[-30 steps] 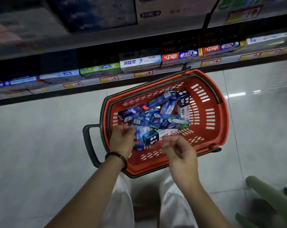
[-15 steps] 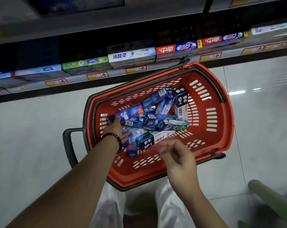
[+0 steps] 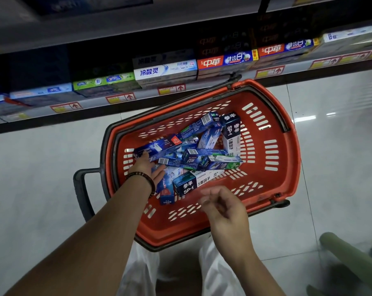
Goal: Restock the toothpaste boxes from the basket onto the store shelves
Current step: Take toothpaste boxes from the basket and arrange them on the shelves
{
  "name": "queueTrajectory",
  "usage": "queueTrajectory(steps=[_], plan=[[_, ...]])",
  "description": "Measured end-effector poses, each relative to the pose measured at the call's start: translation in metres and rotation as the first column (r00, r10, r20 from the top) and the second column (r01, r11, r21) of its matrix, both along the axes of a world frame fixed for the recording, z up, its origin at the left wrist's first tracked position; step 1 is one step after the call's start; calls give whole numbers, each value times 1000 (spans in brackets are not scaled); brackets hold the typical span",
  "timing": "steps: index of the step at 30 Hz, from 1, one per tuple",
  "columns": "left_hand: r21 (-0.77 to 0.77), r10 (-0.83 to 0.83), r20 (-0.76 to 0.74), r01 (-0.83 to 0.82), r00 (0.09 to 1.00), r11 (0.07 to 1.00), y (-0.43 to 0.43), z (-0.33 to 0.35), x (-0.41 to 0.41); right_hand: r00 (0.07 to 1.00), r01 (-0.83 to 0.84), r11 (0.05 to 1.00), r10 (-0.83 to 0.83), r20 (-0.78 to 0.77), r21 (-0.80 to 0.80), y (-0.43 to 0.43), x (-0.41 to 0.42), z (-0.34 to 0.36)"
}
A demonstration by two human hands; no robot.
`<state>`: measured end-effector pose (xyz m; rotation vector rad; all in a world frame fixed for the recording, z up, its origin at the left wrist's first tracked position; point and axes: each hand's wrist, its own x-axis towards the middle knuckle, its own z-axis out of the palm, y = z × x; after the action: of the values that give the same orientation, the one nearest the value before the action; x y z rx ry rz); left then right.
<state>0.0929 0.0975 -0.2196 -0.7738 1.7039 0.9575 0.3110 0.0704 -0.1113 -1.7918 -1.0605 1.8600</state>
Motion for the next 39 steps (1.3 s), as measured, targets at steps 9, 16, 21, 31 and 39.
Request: queueTrajectory(steps=[9,16,21,31,39], plan=[[-25,44,-110,-47,993,999,-18,22,23,998,63,998,-63,-12,0,-2,-3,14],[21,-36,-314,44,949,999,-40,79,63,999,32,999,-33,22,14,-8,2,37],[88,-99,-363,140,926,986,-56,145,80,998,57,998,-57,11,20,-8,7,66],[147,-235,-514,354,825,924,-36,262,60,999,-4,991,-1,43,132,27,-8,137],[227,-288,-661,551,692,803,-1,387,38,989,-108,917,60,134,384,90,-17,248]])
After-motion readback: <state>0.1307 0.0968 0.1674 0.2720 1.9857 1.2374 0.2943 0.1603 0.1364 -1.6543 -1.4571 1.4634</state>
